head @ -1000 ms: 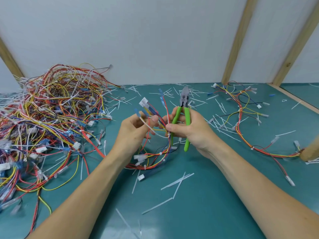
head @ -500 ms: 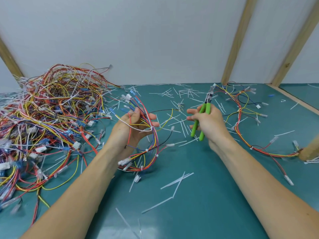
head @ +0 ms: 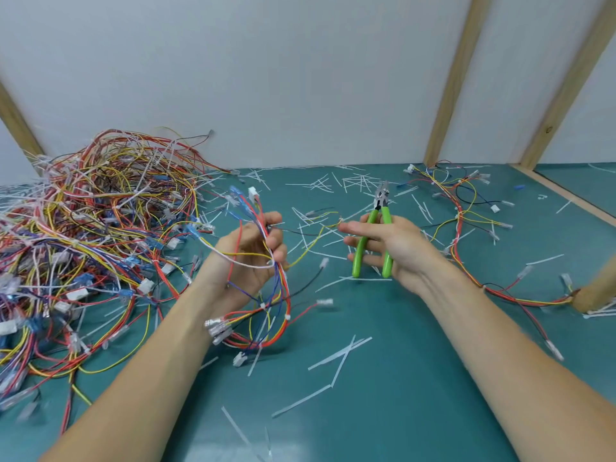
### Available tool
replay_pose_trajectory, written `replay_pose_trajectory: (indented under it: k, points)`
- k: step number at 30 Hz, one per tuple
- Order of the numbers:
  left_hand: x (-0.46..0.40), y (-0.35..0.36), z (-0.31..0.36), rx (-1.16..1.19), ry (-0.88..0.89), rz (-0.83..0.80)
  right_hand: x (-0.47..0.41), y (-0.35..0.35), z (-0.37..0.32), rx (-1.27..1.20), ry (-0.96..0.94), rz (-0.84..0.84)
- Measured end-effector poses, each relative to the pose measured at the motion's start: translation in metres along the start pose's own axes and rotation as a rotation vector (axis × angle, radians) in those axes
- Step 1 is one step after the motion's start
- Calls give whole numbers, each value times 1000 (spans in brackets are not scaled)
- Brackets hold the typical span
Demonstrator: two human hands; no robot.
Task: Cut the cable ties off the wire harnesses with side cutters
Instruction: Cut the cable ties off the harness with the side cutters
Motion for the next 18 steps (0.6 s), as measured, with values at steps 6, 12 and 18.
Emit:
replay_pose_trajectory:
  k: [6,12,18]
  points:
    - [22,23,-4,-107,14,-303,-4,-10,1,57,-152,222]
    - [28,30,-12,-190,-29,-444,-9,-26,-2,34,-150,323]
    - [21,20,-18,-234,-113,-296,-10,-29,-6,44,-151,312]
Point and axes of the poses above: each hand's wrist, its own x-axis away from the middle knuckle, its own y-axis out of the palm, z = x × y, the point moved 9 cm from there along -x, towards the middle knuckle, and after that the axes turned 14 degrees about z, right-handed, at the moved point
